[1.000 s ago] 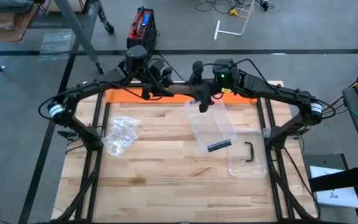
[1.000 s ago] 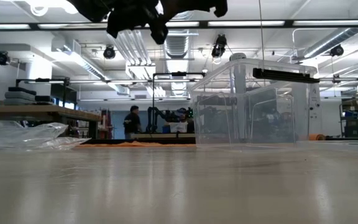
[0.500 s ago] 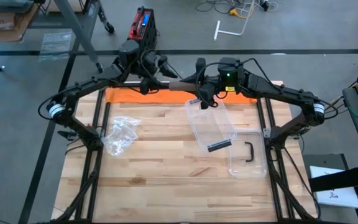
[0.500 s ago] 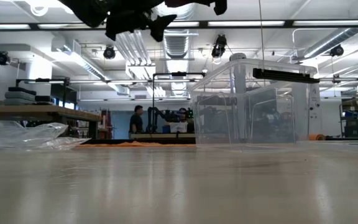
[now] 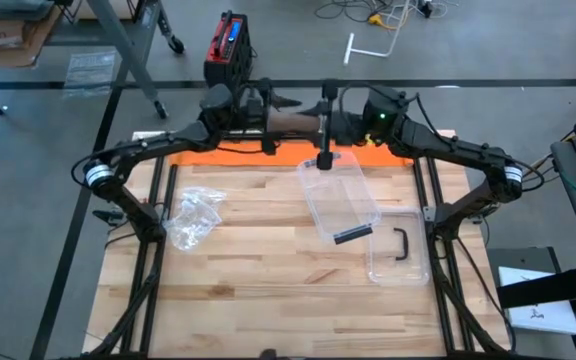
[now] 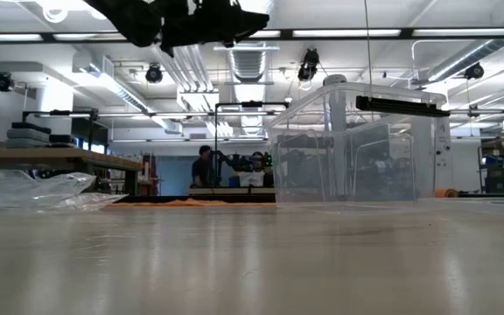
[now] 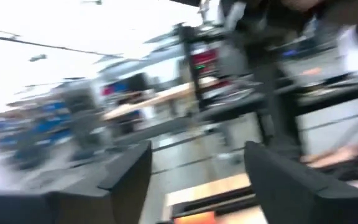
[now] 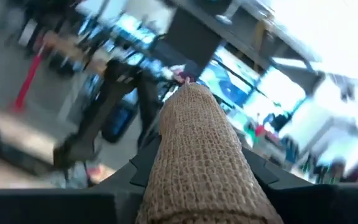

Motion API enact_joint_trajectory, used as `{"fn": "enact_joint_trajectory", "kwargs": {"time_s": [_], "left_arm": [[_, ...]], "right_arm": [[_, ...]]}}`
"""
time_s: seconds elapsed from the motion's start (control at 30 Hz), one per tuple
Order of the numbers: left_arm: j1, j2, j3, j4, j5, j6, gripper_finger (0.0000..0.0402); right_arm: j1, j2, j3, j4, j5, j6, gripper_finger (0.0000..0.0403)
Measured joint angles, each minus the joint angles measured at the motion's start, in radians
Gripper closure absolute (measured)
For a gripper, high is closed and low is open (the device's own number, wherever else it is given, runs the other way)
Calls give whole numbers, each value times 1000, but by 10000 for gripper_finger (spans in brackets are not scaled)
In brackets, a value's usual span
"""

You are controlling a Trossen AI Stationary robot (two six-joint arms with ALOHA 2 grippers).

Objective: Roll bandage
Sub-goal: Roll the brown bandage

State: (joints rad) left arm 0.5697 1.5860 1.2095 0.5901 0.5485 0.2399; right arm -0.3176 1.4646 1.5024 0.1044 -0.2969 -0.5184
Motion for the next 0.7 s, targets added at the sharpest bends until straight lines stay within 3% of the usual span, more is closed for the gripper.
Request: {"fn": "enact_joint_trajectory", "kwargs": {"time_s": [0.13,0.27,0.37,0.5,0.63,0.7], "left_arm": [[-47,-1,0,15,-56,-6,266],[-93,-13,-9,29,-139,-38,380],[-137,-27,-51,98,-324,9,385],[-211,-35,-131,290,-619,192,397],[-269,-36,-184,446,-725,345,395],[-290,-39,-192,469,-755,399,396]], "right_arm": [[1,0,0,4,149,218,280],[14,1,0,35,215,333,287],[58,4,0,83,329,350,300],[118,26,0,124,547,346,307],[148,67,0,165,704,373,303],[149,87,0,171,719,373,303]]}}
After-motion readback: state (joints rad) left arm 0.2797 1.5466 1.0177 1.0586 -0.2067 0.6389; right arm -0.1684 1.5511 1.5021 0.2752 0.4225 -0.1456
